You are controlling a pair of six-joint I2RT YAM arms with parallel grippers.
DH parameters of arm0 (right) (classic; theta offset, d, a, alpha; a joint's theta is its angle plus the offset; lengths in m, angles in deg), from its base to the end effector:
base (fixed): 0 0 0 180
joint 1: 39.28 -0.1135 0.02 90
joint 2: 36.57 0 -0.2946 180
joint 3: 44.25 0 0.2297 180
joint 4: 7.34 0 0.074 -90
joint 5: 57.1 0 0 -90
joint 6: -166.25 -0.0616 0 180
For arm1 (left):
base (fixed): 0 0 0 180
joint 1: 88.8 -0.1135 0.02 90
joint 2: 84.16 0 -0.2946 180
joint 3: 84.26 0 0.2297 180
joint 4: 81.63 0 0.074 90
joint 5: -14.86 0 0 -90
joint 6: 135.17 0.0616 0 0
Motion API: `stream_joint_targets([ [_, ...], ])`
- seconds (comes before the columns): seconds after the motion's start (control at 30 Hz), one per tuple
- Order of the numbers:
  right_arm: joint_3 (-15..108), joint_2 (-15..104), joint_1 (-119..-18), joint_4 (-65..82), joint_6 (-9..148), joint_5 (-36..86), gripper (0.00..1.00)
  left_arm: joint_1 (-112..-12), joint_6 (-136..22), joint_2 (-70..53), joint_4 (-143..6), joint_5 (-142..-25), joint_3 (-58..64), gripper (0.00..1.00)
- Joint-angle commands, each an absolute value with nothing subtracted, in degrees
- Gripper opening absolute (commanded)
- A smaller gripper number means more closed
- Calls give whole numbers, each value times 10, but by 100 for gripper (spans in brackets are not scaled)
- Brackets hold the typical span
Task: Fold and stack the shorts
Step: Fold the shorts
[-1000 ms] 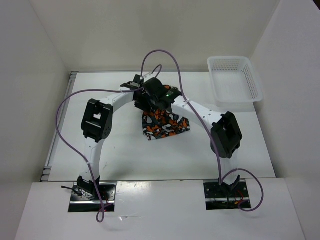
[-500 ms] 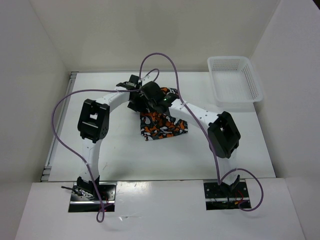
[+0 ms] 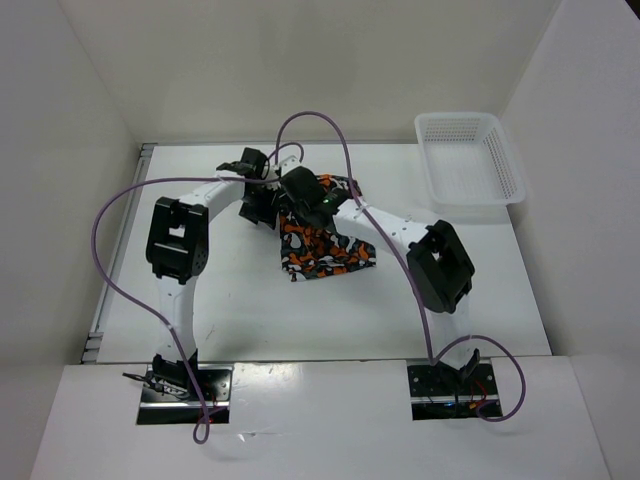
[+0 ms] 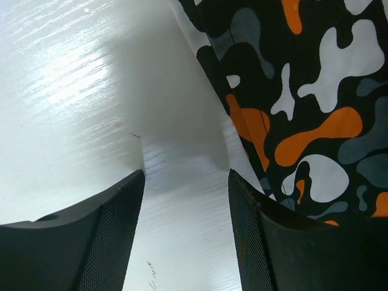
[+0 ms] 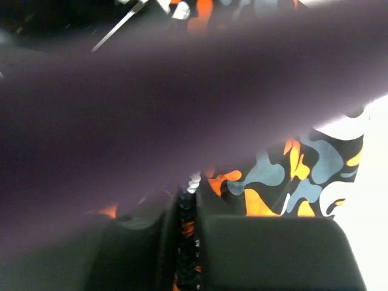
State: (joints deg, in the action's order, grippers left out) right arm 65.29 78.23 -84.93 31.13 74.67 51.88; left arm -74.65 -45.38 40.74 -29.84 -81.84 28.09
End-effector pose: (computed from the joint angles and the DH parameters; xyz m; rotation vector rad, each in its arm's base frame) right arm 0.3414 0.3206 0.2685 -0.7038 2.1724 0.0410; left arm 0.4552 -0.1222 0.1834 0.3637 2.6780 -0.2339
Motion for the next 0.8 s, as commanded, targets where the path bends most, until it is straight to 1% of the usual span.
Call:
stream_joint_targets([
  [0.0, 656, 801, -868, 313, 773, 477, 20, -744, -452, 425, -298, -849, 306, 65],
  [0.07, 656, 801, -888, 307, 796, 450, 35, -749, -452, 430, -298, -849, 306, 65],
  [0.1, 656, 801, -894, 307, 803, 418, 47, -749, -452, 430, -298, -849, 312, 65],
  [0.17, 656, 801, -901, 307, 811, 389, 53, -749, -452, 430, -298, -843, 312, 65],
  [0.2, 656, 795, -901, 307, 820, 362, 58, -749, -452, 430, -298, -843, 312, 65],
  [0.33, 662, 768, -907, 307, 851, 326, 62, -754, -452, 435, -298, -831, 312, 65],
  [0.4, 649, 738, -907, 300, 864, 319, 62, -760, -452, 435, -298, -831, 312, 65],
  [0.43, 627, 727, -907, 294, 872, 325, 56, -760, -452, 430, -298, -831, 312, 65],
  [0.5, 596, 698, -907, 273, 885, 346, 47, -760, -452, 417, -298, -826, 312, 65],
  [0.53, 565, 692, -907, 273, 895, 363, 39, -760, -452, 405, -298, -826, 312, 65],
  [0.63, 508, 685, -907, 258, 953, 363, 33, -760, -452, 386, -292, -826, 312, 65],
  [0.77, 476, 691, -917, 228, 1019, 363, 28, -760, -452, 365, -281, -826, 317, 65],
])
